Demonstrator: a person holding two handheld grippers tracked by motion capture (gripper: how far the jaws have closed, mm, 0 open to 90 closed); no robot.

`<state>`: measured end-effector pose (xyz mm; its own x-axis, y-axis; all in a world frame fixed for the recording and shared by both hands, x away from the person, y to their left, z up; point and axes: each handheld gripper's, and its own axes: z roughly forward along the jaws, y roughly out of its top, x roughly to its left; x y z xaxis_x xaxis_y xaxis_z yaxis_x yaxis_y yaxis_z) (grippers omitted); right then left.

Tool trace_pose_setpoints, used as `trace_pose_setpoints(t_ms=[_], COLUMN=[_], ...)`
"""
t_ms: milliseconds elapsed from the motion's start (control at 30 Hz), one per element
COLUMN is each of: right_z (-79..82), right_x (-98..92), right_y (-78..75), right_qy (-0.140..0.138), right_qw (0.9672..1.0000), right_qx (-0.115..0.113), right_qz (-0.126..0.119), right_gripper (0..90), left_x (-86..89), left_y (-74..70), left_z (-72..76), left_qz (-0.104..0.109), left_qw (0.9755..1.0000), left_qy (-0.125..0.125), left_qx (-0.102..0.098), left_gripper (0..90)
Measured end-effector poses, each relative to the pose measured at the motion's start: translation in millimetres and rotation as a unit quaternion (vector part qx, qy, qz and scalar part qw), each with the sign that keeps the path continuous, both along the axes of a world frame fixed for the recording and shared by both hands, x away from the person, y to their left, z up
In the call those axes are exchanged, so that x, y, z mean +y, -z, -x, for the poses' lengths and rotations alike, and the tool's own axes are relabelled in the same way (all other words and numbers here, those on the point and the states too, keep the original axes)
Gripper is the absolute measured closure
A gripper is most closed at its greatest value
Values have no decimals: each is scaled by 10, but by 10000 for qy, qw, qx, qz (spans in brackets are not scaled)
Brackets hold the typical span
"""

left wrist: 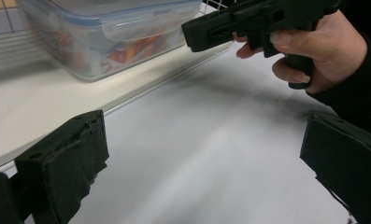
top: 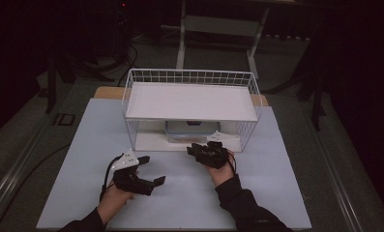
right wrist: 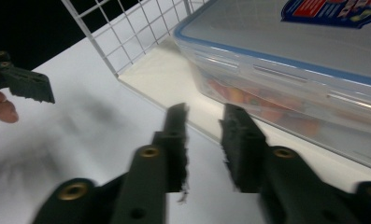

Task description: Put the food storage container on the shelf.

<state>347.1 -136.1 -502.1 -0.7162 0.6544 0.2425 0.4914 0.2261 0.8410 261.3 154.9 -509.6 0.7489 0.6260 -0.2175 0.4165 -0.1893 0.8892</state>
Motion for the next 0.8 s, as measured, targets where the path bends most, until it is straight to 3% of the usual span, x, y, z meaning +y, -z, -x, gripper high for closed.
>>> trace_pose_setpoints(t_ms=[167,200,233,400,467,567,800], right_z=[112,112,168,311,363,429,568], right_x=[-82,-82,-117,-189,-216,-293,-461], right_y=[-65,-65,-91,-145,-156,-155,-157], right_qy=[-159,-159,-315,-507,-498,-435,-282], right_qw=[9998,9998,9994,9981,9984,9985,9987], right_qx=[-32,-32,5,-107,-171,-205,-407], right_qz=[-93,-93,-160,-330,-207,-258,-127], right_gripper=[426,426,325,174,160,157,157], left_x=[4,4,16,26,25,24,58], left_y=[-52,-52,-56,-93,-104,-129,-139], left_z=[36,36,45,111,123,157,211], left_qz=[27,27,85,22,7,-41,-64], left_qw=[9999,9999,9999,9999,9998,9996,9995], left_qy=[96,96,132,154,177,252,270], left_qx=[-41,-41,20,-72,-91,-149,-150], left_gripper=[7,7,7,7,7,7,7])
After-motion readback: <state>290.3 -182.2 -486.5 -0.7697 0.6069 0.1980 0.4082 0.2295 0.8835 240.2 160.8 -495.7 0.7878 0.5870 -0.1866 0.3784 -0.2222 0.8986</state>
